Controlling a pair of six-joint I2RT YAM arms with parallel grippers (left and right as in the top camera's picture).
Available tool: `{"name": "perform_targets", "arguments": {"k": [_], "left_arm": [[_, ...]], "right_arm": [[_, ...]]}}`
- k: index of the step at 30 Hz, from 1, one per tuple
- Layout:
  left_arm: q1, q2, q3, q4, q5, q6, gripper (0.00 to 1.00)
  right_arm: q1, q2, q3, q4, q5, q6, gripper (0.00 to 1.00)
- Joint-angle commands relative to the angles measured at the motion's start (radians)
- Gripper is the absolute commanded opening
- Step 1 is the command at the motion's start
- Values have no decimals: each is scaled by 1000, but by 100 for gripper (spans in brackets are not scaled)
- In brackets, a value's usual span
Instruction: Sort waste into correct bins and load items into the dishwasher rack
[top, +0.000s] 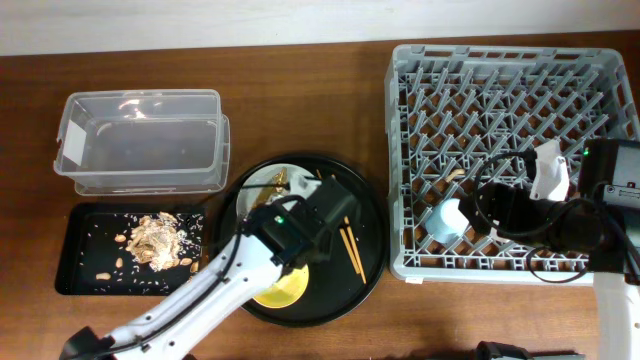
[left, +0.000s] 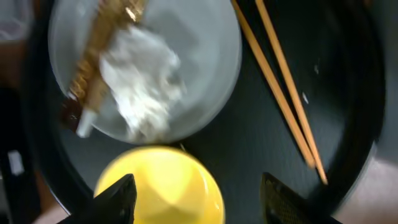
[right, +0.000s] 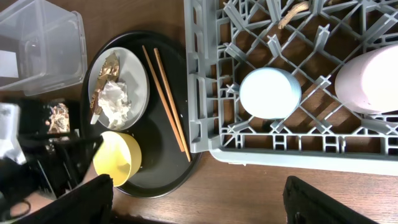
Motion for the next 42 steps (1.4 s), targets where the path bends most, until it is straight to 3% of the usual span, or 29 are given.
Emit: {"name": "perform_targets", "arguments": {"k": [1,5,16,18,19,20,25,28,32,35,36,37,38,40,42], "left_arm": [[84,-3,8,43,-59,64,63],[163,13,8,103,-39,122,62],[176,385,8,265,-74,174,53],[181,438,8,265,-69,174,41],[182,445,8,256,-62,174,26],[182,441,15,243,-53,174,2],[191,342,226,24,-23,174,0],[277,241,375,-68,-35,211,0],[487,223,384,21,-94,242,0],[686,324,384,206,1,257,0],[711,355,384,250,12,277,12],[738,394,384,320,13,304,49],[755,413,384,354,31,322,72],[761,404,395,331,121,362,83],[718,379,444,186,219,372,84]], "right_arm": [[7,2,8,2,13,-5,88],[7,2,8,0,13,-4,88],[7,2,8,-1,13,-4,89],[7,2,8,-2,13,-5,89],[7,2,8,-3,13,-5,89],[7,2,8,-5,13,-5,89],[7,2,8,-6,13,-5,89],[7,2,8,-7,13,-5,89],[7,2,8,-8,13,-4,89],[7,2,8,-8,13,-4,89],[7,2,8,-8,13,-4,89],[7,2,8,-9,13,-4,89],[7,2,8,-15,13,-4,89],[7,2,8,-24,13,-5,89],[7,2,8,-23,13,-5,89]]}}
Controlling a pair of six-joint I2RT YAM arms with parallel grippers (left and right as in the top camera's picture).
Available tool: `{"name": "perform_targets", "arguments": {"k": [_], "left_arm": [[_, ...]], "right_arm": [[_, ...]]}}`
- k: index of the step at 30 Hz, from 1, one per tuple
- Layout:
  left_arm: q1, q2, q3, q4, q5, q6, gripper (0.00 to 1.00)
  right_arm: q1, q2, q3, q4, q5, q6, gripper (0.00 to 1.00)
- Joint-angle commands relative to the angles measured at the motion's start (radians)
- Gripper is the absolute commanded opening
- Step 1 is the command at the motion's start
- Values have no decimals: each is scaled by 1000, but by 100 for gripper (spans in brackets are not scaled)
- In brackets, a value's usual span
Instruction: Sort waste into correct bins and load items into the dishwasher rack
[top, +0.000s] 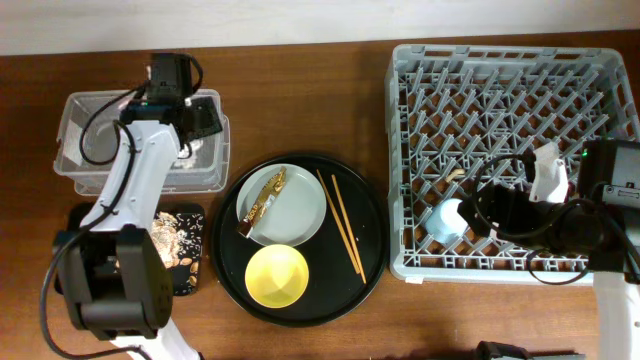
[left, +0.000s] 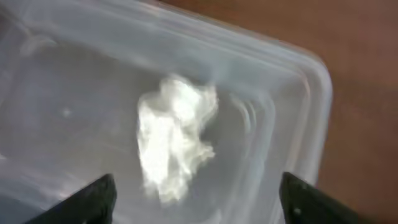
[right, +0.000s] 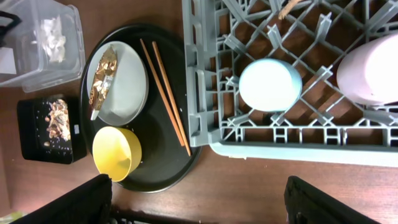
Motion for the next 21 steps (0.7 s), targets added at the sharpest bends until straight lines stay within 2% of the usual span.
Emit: {"name": "perform_targets", "arguments": {"k": [1,3,4,5,10,12,15,18,21], "left_arm": [[-100,-53,58,-174,198,87,75],[-203,-43,48,-246,193,149,69],[-270,-26,29,-272,147,175,64],[-305,-13,10,-282,89,177,64],[-340,89,-96,-236,44,215,61],[-329,163,-99,-224,38,214,45],[-329,176,-90,-264,63,210,3],[-329,84,16,-381,67,188,0],[-297,-7,86,-378,14,187,0]], "right_arm": [[7,-2,8,0,13,-4,89],[7,-2,8,0,13,-4,89],[7,-2,8,0,13,-4,89],[7,-2,8,0,13,-4,89],[7,-2,8,0,13,-4,89],[7,-2,8,0,13,-4,89],[7,-2,8,0,13,-4,89],[7,-2,8,0,13,-4,89],[7,-2,8,0,13,-4,89]]}}
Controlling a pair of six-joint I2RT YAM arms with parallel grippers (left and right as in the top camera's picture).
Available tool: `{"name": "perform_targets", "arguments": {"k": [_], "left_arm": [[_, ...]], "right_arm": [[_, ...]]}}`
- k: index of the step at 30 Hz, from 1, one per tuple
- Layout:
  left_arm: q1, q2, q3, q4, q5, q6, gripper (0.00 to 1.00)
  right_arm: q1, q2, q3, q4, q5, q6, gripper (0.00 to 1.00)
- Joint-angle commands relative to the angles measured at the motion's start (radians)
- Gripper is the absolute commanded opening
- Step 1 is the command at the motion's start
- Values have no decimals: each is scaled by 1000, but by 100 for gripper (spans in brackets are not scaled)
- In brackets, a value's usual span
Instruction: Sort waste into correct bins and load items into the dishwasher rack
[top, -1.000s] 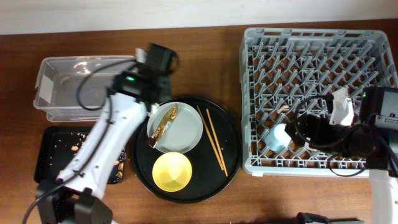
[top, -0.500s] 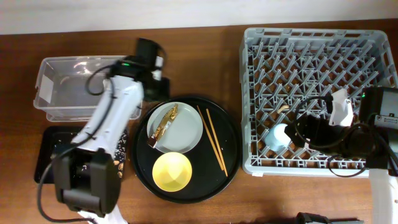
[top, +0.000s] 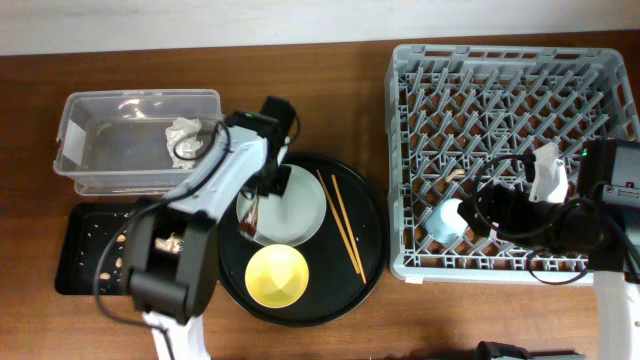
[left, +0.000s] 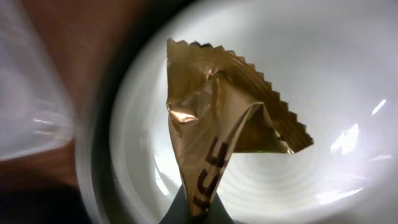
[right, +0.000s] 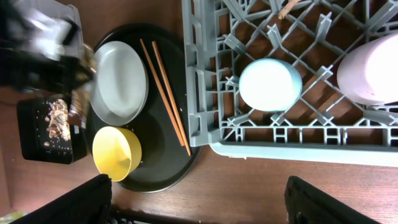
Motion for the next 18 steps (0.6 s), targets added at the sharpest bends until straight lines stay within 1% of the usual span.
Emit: {"name": "perform_targets", "arguments": {"k": [1,3,6,7,8,9,10,11,14,15,17,18], "left_arm": [[88,-196,140,47,-73,-11,0],[181,-203,145,119,-72,-42,0],[341,-140,144,263,-71,-143,0],[368,-121,144,295,-59,-153,0],[384,-108,145,319,-36,-152,8],[402,-92,145,355,14,-151,59],[406,-89,145,370,50,-144,73],[401,-98,167,354,70,-144,78],[378,-148,255,191,95,-145,78],[365,-190,301,87,103,-145,76],[337,-265,319,-7,110,-138,76],[307,-322,319,-55,110,-104,76]], "right_arm": [[7,-3,8,0,13,-4,89],[7,-3,8,0,13,-3,89],[7,-3,8,0,13,-3,89],[7,-3,8,0,13,-3,89],[7,-3,8,0,13,-3,89],[7,-3,8,0,13,-3,89],[7,-3,8,-2,13,-3,89],[7,-3,8,-3,13,-3,89],[7,-3,8,-3,13,-3,89],[7,-3,8,-3,13,-4,89],[7,-3,8,-3,15,-4,89],[7,-3,8,-3,29,-3,89]]}}
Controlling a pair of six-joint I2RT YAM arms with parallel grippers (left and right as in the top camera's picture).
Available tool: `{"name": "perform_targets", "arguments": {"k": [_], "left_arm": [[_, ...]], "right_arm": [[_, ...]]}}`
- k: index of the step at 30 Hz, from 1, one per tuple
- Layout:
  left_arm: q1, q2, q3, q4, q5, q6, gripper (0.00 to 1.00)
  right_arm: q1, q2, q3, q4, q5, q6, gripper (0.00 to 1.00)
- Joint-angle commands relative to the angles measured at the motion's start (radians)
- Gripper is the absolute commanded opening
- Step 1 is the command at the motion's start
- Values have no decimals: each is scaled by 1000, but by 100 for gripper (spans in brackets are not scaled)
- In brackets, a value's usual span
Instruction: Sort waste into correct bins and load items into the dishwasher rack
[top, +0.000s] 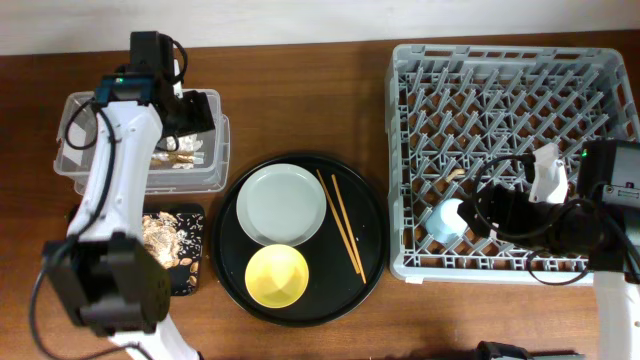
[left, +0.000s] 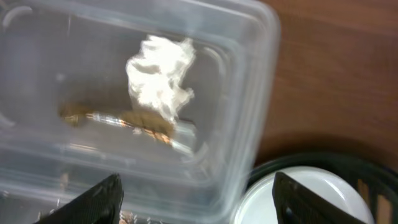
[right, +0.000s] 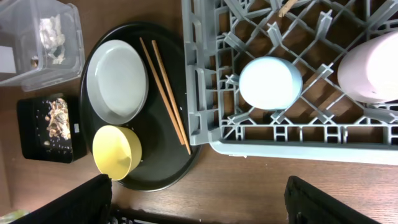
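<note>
My left gripper hangs open over the right end of the clear bin, with nothing between its fingers. In the bin lie a white tissue and a gold wrapper. On the round black tray sit an empty grey plate, a yellow bowl and a pair of chopsticks. My right gripper is open above the rack's front edge. The grey dish rack holds a light blue cup and a pink cup.
A rectangular black tray with food scraps lies in front of the clear bin, left of the round tray. Bare brown table runs between the bin and the rack. The rack fills the right side.
The left gripper was down at the gold wrapper on the grey plate. Now it is open over the clear bin, the wrapper lies in the bin, and the plate is bare.
The grey plate first held a tissue and a gold wrapper, with my left gripper open above it. Then the tissue lay in the clear bin under the gripper. Then the gripper was at the wrapper on the plate. Now both lie in the bin. The right arm stayed put.
</note>
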Motion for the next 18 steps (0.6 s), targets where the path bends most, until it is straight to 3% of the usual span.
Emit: {"name": "perform_targets", "arguments": {"k": [1,2,3,6,8,12,18], "left_arm": [[-90,-232,50,-119,29,54,76],[-141,-303,50,-172,29,63,75],[-188,-356,50,-206,20,67,75],[-345,-497,50,-293,-60,62,75],[-446,-588,50,-345,-79,62,99],[-528,-682,50,-378,-67,62,99],[-533,-711,49,-406,-71,63,100]], "right_arm": [[7,-3,8,-2,43,-3,89],[7,-3,7,-8,66,-3,89],[7,-3,6,-8,84,-3,99],[7,1,7,-6,125,-3,99],[7,9,7,-5,126,-3,99],[7,32,7,-5,126,-2,99],[7,91,7,-5,126,-3,99]]}}
